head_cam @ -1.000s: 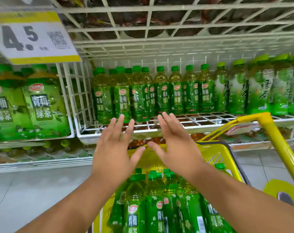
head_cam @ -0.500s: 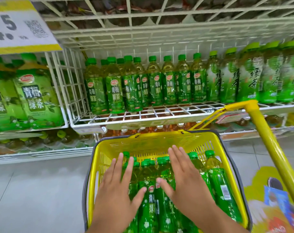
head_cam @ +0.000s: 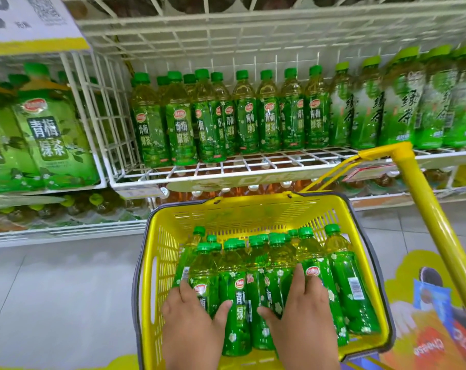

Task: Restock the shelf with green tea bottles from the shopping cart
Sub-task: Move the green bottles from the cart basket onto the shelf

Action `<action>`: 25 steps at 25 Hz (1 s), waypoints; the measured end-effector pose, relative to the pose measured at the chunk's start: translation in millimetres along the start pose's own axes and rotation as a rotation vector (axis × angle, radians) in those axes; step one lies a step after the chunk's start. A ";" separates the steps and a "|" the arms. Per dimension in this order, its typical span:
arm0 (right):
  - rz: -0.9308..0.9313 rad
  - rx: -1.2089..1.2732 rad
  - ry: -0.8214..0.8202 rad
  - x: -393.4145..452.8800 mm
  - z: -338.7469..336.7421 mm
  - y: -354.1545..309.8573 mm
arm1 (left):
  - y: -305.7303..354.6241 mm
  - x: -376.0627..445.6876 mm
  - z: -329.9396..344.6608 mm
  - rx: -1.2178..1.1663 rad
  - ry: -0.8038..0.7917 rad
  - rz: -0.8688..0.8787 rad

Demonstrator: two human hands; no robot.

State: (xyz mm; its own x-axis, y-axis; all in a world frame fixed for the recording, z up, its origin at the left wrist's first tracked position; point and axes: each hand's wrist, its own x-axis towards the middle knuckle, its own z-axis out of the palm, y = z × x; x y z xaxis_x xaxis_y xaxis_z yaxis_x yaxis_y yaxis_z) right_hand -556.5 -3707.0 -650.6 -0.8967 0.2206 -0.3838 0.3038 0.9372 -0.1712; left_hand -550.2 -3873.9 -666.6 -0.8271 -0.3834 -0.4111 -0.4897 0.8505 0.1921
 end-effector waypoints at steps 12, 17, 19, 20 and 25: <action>0.186 0.259 -0.029 7.0 -5.9 -5.8 | -3.6 16.4 -13.9 -0.209 -0.073 -0.162; 0.081 0.426 0.072 13.7 -25.4 -11.3 | 8.1 26.2 -38.0 -0.375 -0.037 -0.111; 0.049 0.466 0.103 17.2 -37.4 -17.9 | 18.7 35.4 -56.1 -0.444 0.001 -0.070; 0.024 0.481 0.117 21.4 -45.2 -22.8 | 26.7 41.6 -67.2 -0.465 0.030 -0.040; -0.105 0.642 0.227 53.0 -97.6 -45.9 | 69.8 71.8 -118.2 -0.473 0.100 0.112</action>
State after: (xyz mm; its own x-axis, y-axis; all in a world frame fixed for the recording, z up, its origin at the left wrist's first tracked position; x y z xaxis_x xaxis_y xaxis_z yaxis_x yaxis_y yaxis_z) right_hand -649.3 -3712.0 -574.5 -0.9558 0.2539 -0.1481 0.2791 0.6263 -0.7279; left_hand -676.4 -3884.6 -577.3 -0.8928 -0.3517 -0.2815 -0.4488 0.6405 0.6232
